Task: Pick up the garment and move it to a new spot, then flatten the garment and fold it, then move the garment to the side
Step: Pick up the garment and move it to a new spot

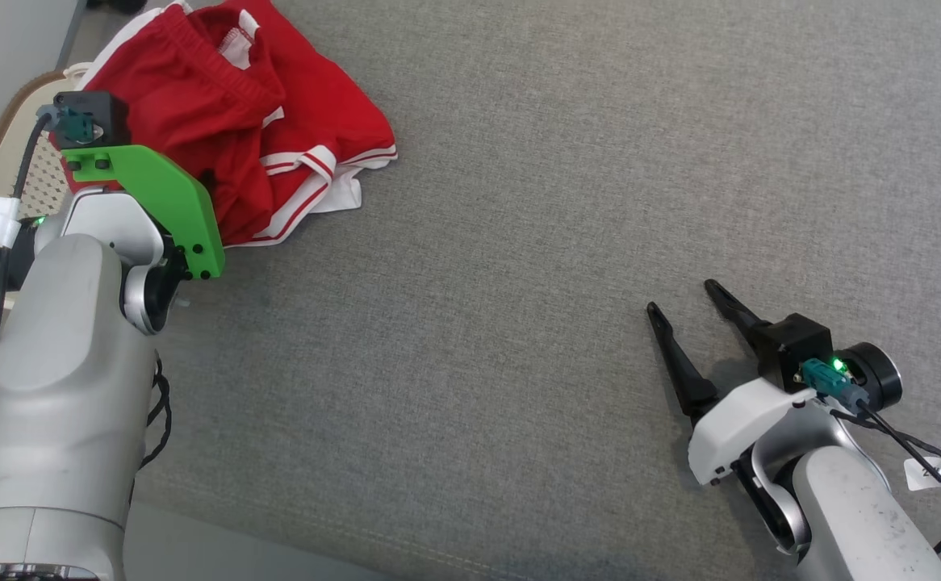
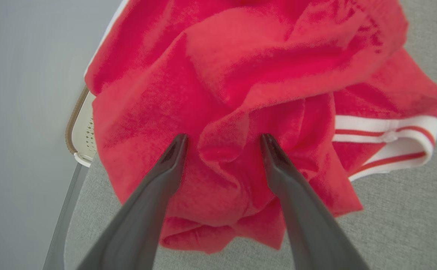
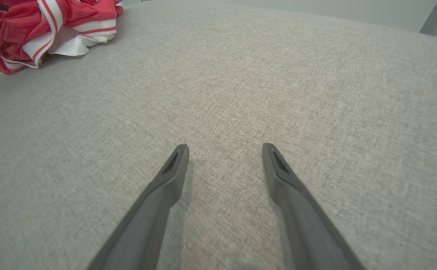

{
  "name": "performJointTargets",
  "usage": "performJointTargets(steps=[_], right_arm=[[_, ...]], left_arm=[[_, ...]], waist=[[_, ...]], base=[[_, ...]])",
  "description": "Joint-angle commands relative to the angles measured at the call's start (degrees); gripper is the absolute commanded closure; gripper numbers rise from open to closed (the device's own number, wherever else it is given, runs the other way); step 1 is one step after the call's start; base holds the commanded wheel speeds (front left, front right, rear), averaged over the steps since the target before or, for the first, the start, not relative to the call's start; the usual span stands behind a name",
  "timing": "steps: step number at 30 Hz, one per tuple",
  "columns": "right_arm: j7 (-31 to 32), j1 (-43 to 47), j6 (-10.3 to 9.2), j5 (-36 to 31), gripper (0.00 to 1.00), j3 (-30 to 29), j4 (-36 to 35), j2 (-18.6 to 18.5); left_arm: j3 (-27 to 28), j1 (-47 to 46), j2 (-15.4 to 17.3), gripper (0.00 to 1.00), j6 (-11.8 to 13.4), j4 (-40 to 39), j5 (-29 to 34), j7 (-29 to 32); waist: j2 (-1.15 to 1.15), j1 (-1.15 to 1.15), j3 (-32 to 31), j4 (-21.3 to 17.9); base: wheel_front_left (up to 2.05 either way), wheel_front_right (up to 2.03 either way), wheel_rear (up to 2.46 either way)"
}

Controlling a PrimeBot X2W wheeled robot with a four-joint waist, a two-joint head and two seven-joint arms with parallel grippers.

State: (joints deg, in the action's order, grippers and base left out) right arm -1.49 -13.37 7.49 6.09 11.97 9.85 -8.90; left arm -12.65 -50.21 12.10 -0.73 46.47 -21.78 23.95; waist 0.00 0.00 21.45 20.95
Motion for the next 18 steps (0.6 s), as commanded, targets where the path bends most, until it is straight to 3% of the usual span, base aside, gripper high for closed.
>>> performJointTargets(steps=[1,2,4,5,18], right_arm=[[0.3,-0.5,0.00,0.2,0.00,0.0,-0.3,-0.5],[0.5,-0.4,0.00,0.2,0.00,0.0,-0.3,-0.6],[0.7,-0.3,0.00,0.2,0.00,0.1,-0.3,-0.7],[0.6,-0.2,0.00,0.3,0.00,0.1,-0.3,-0.8],[-0.7,1.5,0.00,1.2,0.00,1.1,3.1,1.4]], left_arm=[[0.1,-0.8,0.1,0.00,0.4,0.6,0.2,-0.1],[0.1,-0.9,0.1,0.25,0.4,0.9,0.0,-0.2],[0.0,-1.2,0.0,0.93,0.6,1.2,0.0,-1.0],[-0.3,-1.3,0.1,1.00,0.7,1.4,0.4,-1.3],[-0.4,-3.0,-0.5,1.00,1.0,0.2,-0.1,-7.1]], waist=[[0.00,0.00,0.9,-1.0],[0.00,0.00,0.9,-1.1],[0.00,0.00,1.0,-1.4],[0.00,0.00,0.9,-1.5],[0.00,0.00,-5.7,-1.8]], base=[[0.00,0.00,0.00],[0.00,0.00,0.00],[0.00,0.00,0.00],[0.00,0.00,0.00],[0.00,0.00,0.00]])
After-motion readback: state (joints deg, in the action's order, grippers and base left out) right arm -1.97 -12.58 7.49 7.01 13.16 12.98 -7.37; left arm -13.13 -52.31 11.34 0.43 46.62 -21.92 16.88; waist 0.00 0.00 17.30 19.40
